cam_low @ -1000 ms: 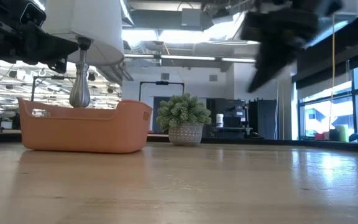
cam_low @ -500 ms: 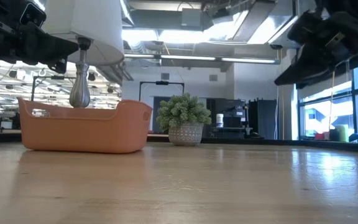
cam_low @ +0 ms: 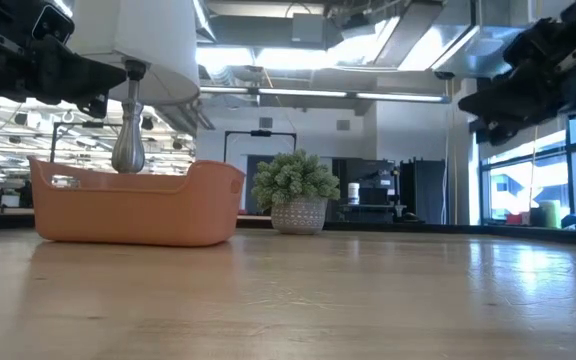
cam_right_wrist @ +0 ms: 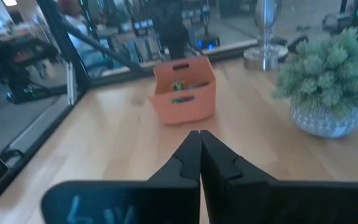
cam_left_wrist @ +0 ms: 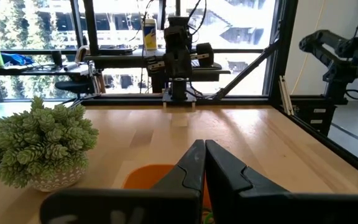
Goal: Pick and place rubber bands into bin
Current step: Return to Home Position
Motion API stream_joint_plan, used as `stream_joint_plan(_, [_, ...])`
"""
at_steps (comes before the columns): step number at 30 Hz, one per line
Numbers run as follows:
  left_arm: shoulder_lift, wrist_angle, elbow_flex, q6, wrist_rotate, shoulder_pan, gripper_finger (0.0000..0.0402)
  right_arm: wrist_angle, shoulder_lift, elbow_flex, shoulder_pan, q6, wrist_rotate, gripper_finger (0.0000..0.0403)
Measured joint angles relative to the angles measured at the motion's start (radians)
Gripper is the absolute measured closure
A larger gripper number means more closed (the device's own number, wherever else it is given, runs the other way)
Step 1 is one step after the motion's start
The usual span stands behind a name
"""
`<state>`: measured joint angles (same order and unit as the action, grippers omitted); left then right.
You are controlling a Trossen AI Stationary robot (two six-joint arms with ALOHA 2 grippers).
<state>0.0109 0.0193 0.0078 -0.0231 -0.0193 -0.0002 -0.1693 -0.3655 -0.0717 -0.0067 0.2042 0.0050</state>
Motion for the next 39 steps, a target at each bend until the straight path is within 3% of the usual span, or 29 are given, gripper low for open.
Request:
stream_joint_plan(16, [0.0, 0.0, 0.0, 0.0, 0.0, 0.0, 0.0394, 0.101, 0.367, 0.065, 0.0, -0.026, 0.0, 0.0401])
stream_joint_plan(26, [0.0, -0.001, 0.0, 0.0, 0.0, 0.0, 0.0394, 0.118, 0.365, 0.065, 0.0, -0.081, -0.061, 0.0401])
stream_joint_plan(39, [0.0, 0.0, 0.0, 0.0, 0.0, 0.0, 0.0393, 0.142, 0.362, 0.065, 0.0, -0.132, -0.06, 0.039])
